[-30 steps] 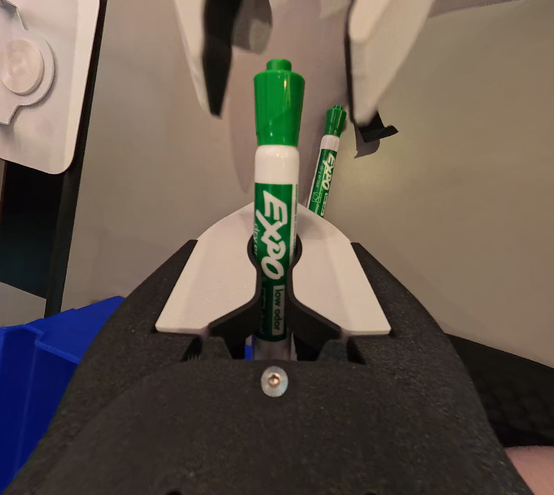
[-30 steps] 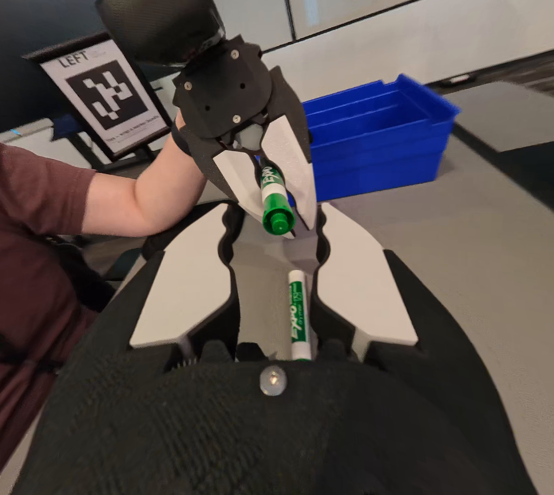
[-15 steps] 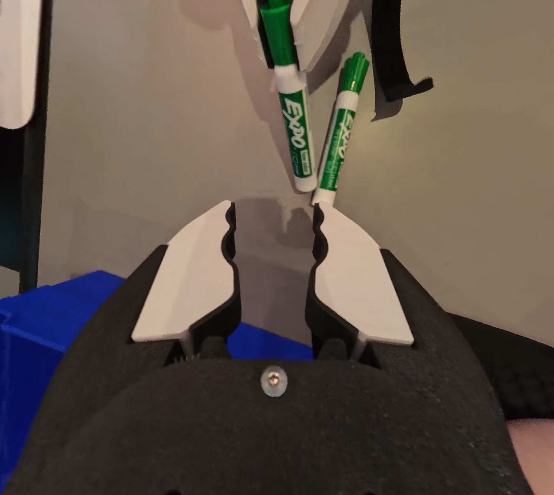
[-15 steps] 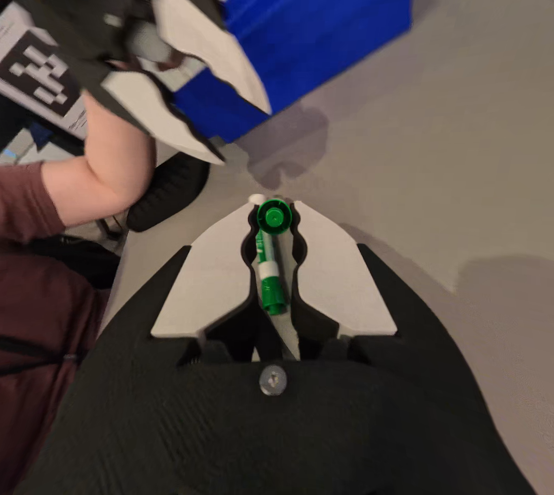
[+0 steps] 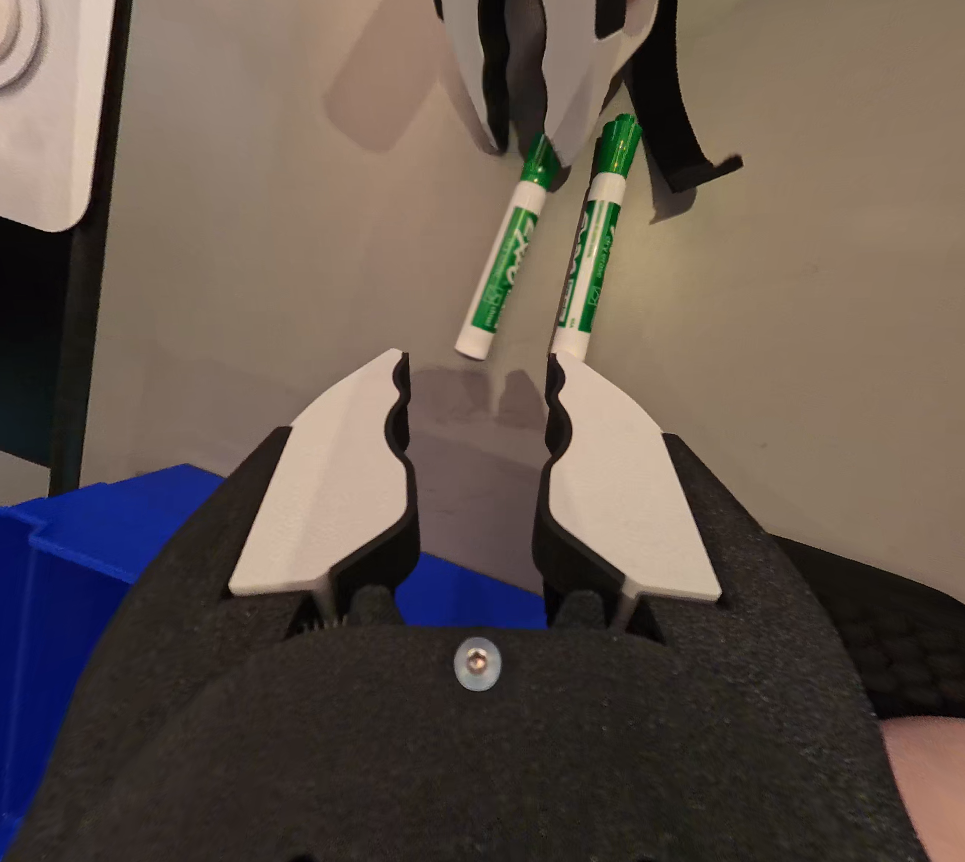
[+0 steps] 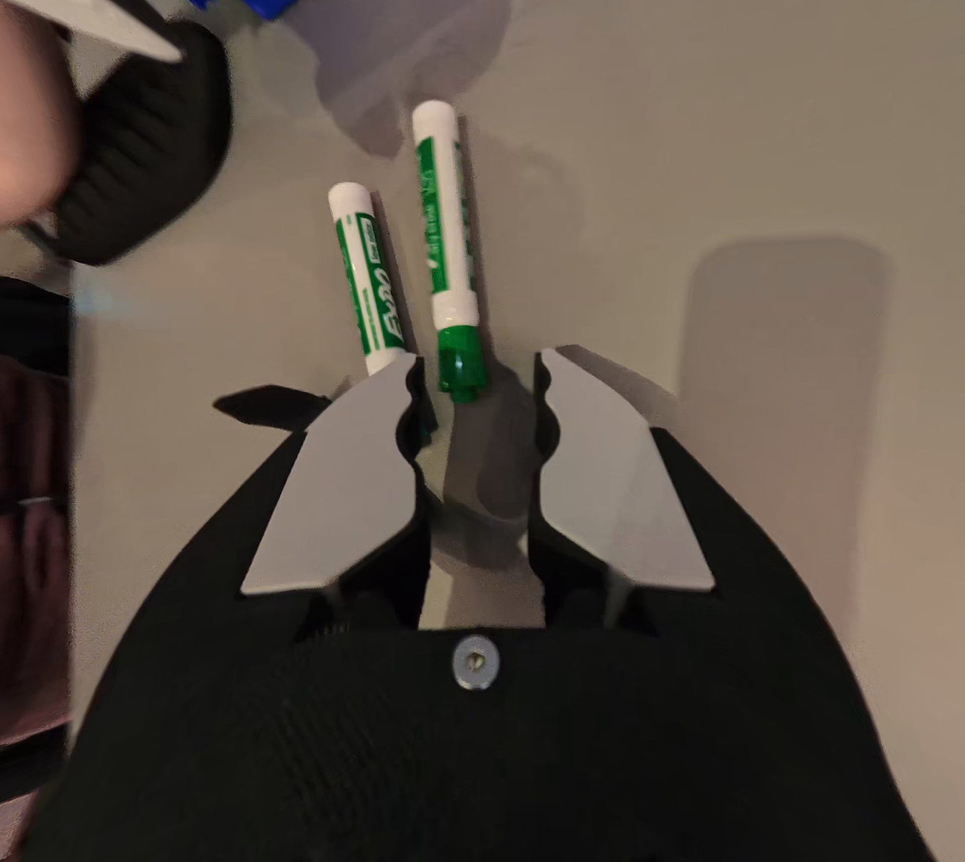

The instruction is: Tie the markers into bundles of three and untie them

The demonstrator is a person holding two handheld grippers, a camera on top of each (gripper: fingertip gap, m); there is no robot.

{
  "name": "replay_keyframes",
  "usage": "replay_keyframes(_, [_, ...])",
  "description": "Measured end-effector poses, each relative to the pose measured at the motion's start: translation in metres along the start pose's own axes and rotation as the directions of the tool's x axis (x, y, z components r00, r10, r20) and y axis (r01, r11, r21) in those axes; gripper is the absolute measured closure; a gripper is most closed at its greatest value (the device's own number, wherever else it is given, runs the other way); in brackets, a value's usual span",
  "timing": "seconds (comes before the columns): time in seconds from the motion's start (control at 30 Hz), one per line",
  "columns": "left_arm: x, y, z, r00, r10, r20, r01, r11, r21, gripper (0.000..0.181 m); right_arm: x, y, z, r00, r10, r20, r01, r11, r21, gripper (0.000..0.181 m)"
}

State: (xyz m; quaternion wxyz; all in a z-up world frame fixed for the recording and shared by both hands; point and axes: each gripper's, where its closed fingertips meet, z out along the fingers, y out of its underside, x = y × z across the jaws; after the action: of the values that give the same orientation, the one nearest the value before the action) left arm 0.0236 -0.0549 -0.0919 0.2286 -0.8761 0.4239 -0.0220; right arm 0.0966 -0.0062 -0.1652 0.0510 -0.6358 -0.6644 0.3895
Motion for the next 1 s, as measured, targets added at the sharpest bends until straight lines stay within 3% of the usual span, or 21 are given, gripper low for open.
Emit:
replay_keyframes(0.1, [-0.005,0.002,-0.01,1.0,-0.024,0.015,0.023,0.999,0.03,0.132,0.002,-0.008,-0.014,0.988,-0.133,-0.083,0.135,0.991,0.013,0.127])
replay_keyframes(0.2, [-0.008,0.002,-0.016,0.999,-0.041,0.014,0.04,0.998,0.058,0.132,-0.034,-0.027,-0.01,0.952,-0.305,0.017,0.3,0.945,0.131,0.12])
replay_keyframes(0.33, [-0.009,0.005,-0.014,0.999,-0.042,0.013,0.042,0.998,0.044,0.132,-0.039,-0.011,0.02,0.864,-0.503,-0.027,0.5,0.863,-0.068,0.119])
replay_keyframes(0.4, [-0.008,0.007,-0.013,0.999,-0.04,0.013,0.039,0.999,0.037,0.132,-0.041,-0.009,0.026,0.831,-0.555,-0.032,0.55,0.83,-0.092,0.123])
replay_keyframes(0.6, [-0.009,0.01,-0.013,0.999,-0.045,0.007,0.045,0.998,0.032,0.133,-0.033,-0.009,0.025,0.808,-0.585,-0.064,0.577,0.809,-0.108,0.128])
replay_keyframes(0.8, [-0.008,0.01,-0.015,0.999,-0.041,0.005,0.041,0.999,0.036,0.133,-0.024,-0.006,0.007,0.842,-0.535,-0.069,0.533,0.845,-0.054,0.13])
replay_keyframes(1.0, [-0.008,0.011,-0.012,0.999,-0.042,0.001,0.042,0.999,0.027,0.133,-0.022,0.0,0.009,0.863,-0.505,-0.033,0.503,0.863,-0.043,0.129])
